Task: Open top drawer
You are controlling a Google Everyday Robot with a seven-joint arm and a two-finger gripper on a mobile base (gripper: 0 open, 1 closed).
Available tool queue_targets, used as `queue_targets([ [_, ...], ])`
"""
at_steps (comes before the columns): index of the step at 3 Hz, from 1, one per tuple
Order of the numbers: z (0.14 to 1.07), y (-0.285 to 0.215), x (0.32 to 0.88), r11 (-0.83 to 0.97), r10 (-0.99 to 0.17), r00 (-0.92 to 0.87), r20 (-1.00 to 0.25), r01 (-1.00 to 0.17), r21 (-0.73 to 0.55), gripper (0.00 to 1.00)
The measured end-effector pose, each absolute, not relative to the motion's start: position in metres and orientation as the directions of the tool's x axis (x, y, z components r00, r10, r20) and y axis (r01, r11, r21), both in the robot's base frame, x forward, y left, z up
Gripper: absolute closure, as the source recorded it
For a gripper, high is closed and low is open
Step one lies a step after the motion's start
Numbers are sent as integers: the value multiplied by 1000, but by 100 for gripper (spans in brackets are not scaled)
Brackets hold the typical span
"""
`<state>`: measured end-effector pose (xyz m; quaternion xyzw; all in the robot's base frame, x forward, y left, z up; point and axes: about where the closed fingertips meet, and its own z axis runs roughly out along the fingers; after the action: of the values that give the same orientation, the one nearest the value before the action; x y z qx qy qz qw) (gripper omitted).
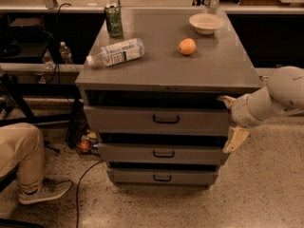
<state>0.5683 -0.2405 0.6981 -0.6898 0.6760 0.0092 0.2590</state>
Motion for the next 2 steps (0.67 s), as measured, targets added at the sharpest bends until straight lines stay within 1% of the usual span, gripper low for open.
queue_targets([
  [1, 688, -241, 579, 53, -922, 81, -378, -942, -330, 0],
  [2, 669, -240, 589, 54, -916, 69, -396, -956, -289, 0],
])
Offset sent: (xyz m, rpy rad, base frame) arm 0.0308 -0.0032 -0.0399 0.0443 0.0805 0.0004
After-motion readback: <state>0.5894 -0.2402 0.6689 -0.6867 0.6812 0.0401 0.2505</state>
